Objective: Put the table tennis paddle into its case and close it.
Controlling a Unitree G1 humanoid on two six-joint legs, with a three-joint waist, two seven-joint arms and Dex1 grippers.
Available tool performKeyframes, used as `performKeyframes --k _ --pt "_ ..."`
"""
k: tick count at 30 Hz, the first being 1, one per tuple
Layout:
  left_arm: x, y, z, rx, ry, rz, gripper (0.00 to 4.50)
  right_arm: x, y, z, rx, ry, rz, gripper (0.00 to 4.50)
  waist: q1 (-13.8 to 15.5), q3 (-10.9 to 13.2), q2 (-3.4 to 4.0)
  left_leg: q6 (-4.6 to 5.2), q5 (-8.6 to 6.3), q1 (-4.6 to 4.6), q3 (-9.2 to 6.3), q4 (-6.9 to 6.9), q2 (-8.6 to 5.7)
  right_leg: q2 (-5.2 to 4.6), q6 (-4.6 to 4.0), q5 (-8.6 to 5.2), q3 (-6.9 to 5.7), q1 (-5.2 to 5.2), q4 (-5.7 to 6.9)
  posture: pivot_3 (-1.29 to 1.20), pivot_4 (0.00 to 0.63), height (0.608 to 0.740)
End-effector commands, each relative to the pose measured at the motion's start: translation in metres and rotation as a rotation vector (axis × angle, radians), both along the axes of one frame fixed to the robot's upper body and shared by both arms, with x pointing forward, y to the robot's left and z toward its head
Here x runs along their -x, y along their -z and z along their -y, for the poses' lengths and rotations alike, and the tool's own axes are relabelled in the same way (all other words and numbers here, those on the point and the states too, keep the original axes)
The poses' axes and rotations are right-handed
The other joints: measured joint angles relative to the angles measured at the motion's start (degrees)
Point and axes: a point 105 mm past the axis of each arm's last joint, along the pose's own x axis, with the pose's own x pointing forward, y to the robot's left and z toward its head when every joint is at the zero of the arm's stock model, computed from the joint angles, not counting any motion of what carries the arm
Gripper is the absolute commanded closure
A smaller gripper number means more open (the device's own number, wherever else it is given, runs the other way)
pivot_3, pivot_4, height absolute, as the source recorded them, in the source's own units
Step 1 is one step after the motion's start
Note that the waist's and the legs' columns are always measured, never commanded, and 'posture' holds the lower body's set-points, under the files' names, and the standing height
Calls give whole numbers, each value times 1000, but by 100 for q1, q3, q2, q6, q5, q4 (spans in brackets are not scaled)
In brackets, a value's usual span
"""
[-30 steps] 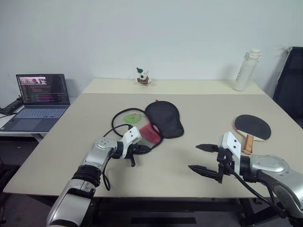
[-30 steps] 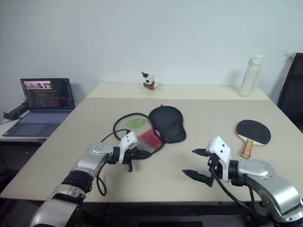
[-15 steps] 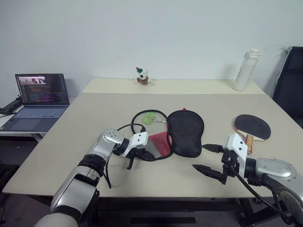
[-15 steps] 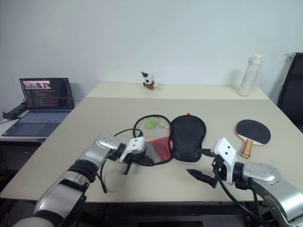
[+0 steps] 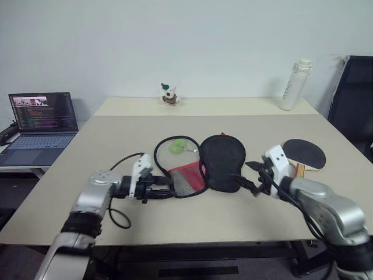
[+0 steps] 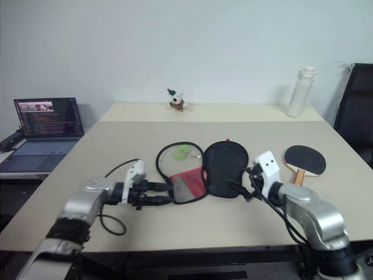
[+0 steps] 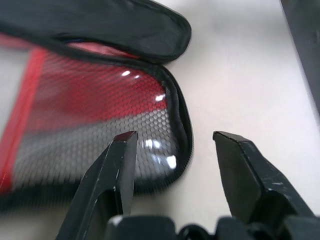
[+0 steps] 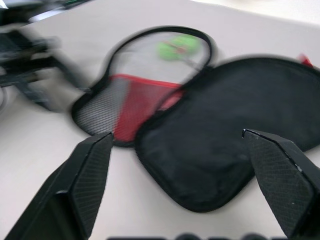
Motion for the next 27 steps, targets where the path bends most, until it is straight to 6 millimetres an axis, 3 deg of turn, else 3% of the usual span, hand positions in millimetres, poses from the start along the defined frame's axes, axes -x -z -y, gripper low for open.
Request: performKeyframes --k 1,7,12,20,23,27 --pt "2 -39 -4 120 -88 74 1790 -22 4 3 6 101 -39 0 42 0 -1 0 0 0 -1 1 1 0 -2 1 -1 0 -1 0 150 740" --pt "18 -41 -7 98 -131 84 1790 -58 29 0 29 222 -115 0 58 0 -1 0 0 -4 9 -1 -12 -8 -15 9 8 1 -11 0 150 740" --pt "20 -43 -8 64 -143 116 1790 -78 41 12 68 333 -114 0 54 0 -1 0 0 -4 12 -2 -11 -7 -20 12 7 -3 -9 0 150 740" --pt "23 -45 -4 60 -140 128 1790 -74 40 6 46 298 -109 0 42 0 0 1 0 -3 13 -2 -6 -1 -18 11 9 -5 -6 0 150 740" --pt "22 -45 -3 59 -137 132 1790 -71 44 -7 1 254 -149 0 41 0 0 1 0 -3 14 -2 -5 -1 -19 11 9 -7 -6 0 150 740" --pt "21 -47 -1 58 -131 138 1753 -68 42 -29 -89 200 -194 916 18 0 0 0 0 0 15 -2 0 3 -18 11 10 -7 -3 0 150 740"
